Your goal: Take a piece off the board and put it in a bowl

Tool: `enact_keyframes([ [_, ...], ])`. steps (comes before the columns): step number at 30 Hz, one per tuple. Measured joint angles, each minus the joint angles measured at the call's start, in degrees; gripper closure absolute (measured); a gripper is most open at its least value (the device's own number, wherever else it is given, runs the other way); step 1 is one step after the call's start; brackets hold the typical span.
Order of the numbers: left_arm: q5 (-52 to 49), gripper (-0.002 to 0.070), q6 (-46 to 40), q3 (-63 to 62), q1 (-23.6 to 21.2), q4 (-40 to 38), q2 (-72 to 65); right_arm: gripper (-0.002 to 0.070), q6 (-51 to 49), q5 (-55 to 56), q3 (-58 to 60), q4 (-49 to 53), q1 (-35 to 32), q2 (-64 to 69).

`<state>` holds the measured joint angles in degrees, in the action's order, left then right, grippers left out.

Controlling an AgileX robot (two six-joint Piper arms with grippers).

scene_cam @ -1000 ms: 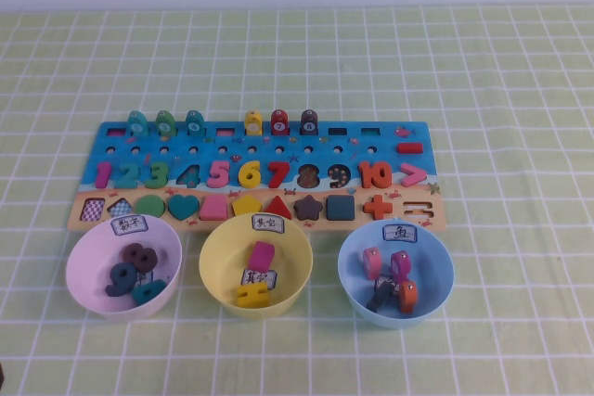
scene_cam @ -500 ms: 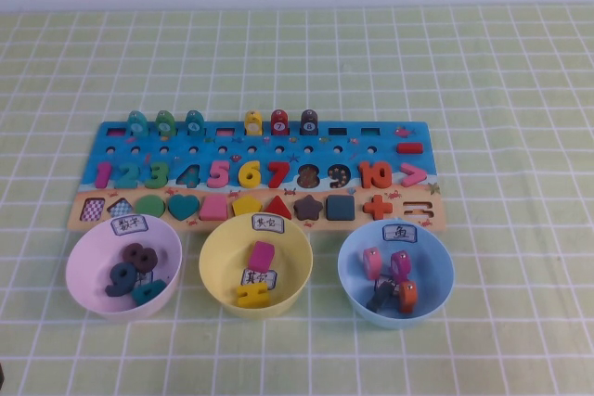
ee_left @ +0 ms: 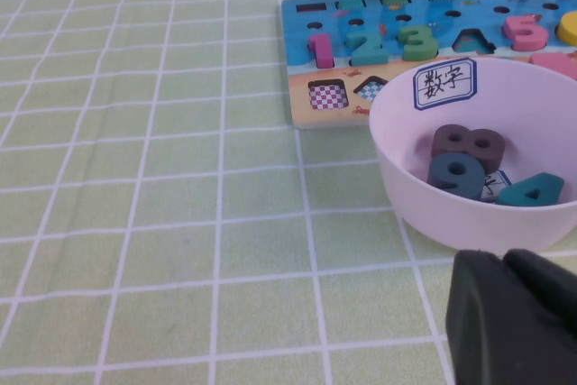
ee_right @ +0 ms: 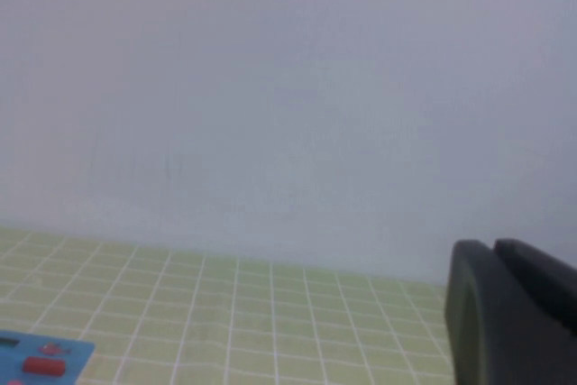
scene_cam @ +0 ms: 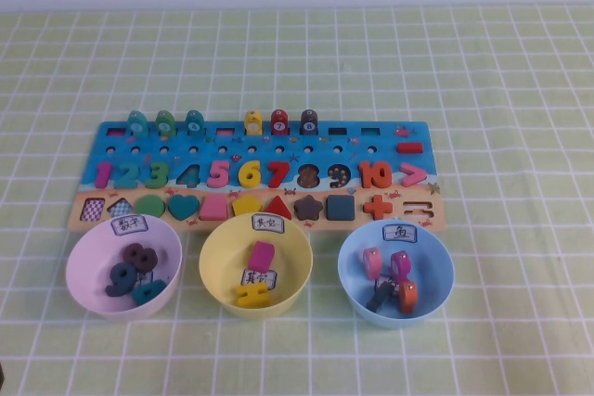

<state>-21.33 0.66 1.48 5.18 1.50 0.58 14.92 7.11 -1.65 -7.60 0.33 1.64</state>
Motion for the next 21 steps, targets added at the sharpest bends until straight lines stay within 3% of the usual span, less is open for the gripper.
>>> enact_keyframes([
  [10,0.00,0.0678,0.00,0.00,0.00,0.00,0.00,0.0694,-0.31,-7.57,2.55,-3.52,-0.22,-1.85],
  [21,0.00,0.0678,0.00,0.00,0.00,0.00,0.00,0.0694,-15.37,-26.49,3.09,3.99,-0.33,-2.06],
])
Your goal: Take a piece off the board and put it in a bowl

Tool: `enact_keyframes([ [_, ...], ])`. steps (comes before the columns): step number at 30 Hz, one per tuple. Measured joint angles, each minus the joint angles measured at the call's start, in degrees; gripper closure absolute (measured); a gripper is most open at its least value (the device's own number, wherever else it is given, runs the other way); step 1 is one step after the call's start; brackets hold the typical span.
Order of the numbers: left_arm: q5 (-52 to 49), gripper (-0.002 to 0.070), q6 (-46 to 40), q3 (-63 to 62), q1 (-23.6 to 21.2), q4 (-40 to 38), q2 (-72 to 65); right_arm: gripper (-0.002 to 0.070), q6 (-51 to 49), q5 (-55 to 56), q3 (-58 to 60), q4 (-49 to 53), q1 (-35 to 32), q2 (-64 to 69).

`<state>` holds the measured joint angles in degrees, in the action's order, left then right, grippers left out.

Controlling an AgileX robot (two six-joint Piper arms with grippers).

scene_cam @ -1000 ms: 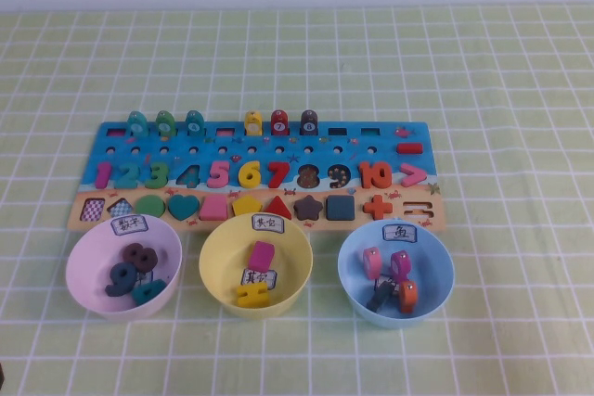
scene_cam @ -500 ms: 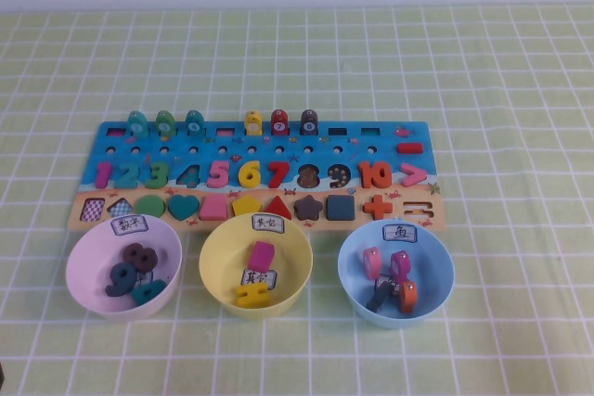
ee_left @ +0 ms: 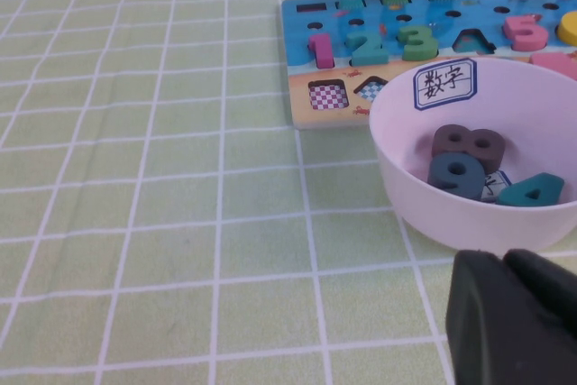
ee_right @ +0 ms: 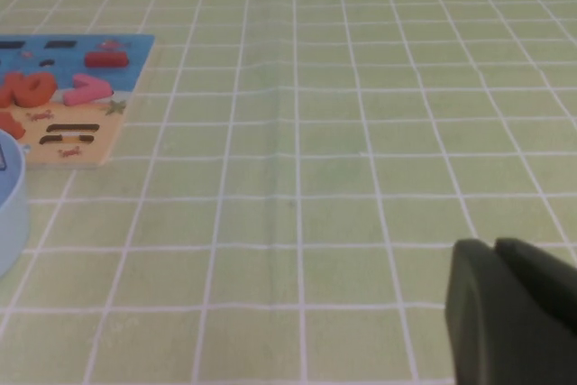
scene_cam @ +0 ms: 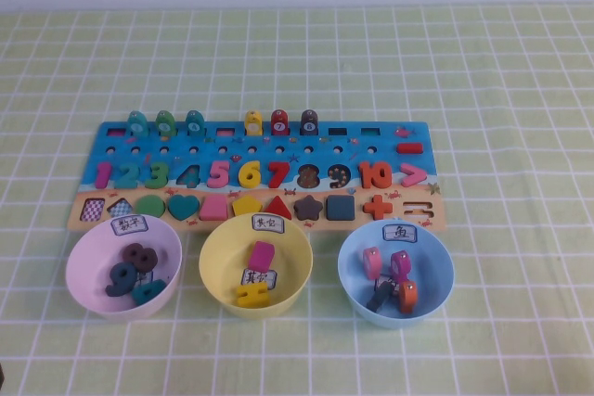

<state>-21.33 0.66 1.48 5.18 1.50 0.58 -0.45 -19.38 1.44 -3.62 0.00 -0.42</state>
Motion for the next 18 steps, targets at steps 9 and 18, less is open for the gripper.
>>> enact_keyframes([
  [9,0.00,0.0679,0.00,0.00,0.00,0.00,0.00,0.0694,-2.08,-1.29,0.00,1.40,-0.12,0.00],
  [18,0.00,0.0679,0.00,0.00,0.00,0.00,0.00,0.0694,-2.08,-1.29,0.00,1.40,-0.22,0.00],
])
